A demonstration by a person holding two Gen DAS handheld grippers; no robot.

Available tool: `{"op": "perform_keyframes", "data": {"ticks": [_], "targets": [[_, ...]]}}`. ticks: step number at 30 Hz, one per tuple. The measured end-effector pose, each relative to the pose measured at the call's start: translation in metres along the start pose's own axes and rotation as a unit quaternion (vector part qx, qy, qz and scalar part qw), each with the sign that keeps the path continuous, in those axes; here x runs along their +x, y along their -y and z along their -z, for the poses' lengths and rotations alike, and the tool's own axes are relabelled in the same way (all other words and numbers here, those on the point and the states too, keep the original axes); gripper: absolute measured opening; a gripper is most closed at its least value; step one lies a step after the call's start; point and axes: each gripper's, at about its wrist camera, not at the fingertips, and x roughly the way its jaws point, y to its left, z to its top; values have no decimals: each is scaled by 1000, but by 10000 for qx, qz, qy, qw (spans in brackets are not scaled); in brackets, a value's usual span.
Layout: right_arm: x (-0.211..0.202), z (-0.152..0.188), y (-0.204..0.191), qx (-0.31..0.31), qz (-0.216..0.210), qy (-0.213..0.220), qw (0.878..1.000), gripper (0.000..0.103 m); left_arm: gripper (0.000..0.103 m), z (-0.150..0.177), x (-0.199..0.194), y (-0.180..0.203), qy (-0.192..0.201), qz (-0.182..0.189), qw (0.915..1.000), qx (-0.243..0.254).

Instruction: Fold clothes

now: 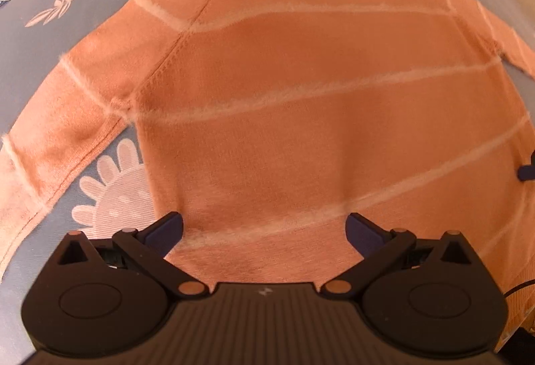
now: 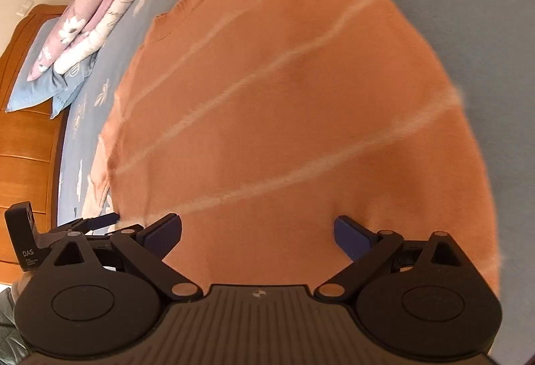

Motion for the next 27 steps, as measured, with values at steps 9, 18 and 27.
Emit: {"op": "perform_keyframes", "data": {"ticks": [9,18,27], "targets": [[6,26,8,-122,-813,-708,9941,103,103,-18,9,92,349,1586,9867,-109],[-34,43,26,-246,-648,-793,9944,103,103,-4,-1,113,252,922,9948,362],[-25,55,25,-244,-281,-1101,9932,103,103,26,10,141,-57,759,9963,390]]}}
